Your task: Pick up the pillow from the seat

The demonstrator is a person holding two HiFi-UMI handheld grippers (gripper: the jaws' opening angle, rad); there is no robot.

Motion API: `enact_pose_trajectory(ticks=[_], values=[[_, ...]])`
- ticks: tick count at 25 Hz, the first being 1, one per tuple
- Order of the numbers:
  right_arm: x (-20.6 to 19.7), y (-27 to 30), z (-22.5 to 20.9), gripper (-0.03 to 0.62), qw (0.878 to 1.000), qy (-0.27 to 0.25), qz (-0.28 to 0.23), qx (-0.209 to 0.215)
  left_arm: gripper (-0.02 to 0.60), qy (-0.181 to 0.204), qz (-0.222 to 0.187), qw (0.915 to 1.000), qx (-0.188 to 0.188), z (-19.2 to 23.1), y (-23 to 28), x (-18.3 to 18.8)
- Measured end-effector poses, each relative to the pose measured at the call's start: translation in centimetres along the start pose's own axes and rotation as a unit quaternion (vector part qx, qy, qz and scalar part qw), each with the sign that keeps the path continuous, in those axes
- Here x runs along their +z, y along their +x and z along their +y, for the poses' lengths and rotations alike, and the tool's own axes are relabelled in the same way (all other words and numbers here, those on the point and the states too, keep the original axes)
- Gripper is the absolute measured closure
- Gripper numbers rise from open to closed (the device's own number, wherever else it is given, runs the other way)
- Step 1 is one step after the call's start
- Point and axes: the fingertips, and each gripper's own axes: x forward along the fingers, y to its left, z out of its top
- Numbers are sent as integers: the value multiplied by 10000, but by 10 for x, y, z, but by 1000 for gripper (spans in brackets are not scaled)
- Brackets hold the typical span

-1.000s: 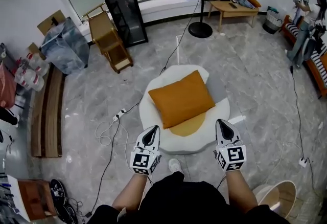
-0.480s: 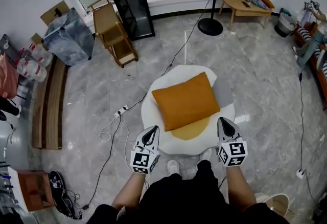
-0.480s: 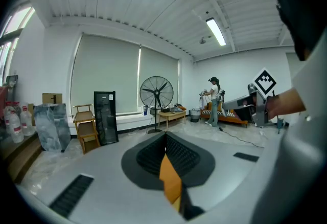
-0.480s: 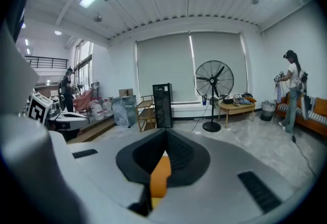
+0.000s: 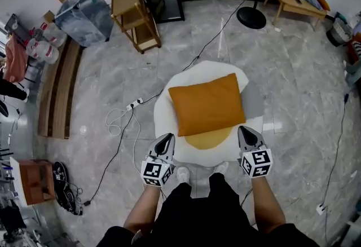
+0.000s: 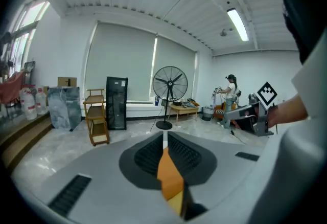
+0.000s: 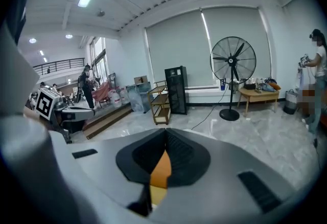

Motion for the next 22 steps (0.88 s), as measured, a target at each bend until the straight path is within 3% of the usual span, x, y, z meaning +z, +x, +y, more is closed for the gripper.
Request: enact_pose_trajectory(ticks=[2,4,7,9,14,18,22], values=[[-11,14,-14,559,9998,9,146,162,447,-404,53,9992,23,0,15,-14],[-23,31,-24,313,9989,115,291,357,219,-710,98,9974,124,3,30,-28],[-42,58,-43,111,9975,270,481,451,71,-1023,260,9936,405,16,53,-51],[-61,72,-53,6,9956,364,700,511,29,-1131,497,9910,507,21,66,-74],[-115,116,-69,6,9910,384,1158,556,2,-1174,1090,9848,675,41,97,-142],[-175,164,-89,5,9859,444,1564,391,2,-1465,1568,9743,686,58,117,-208],[-217,208,-121,5,9794,816,1829,242,2,-1596,1965,9655,612,67,145,-263]])
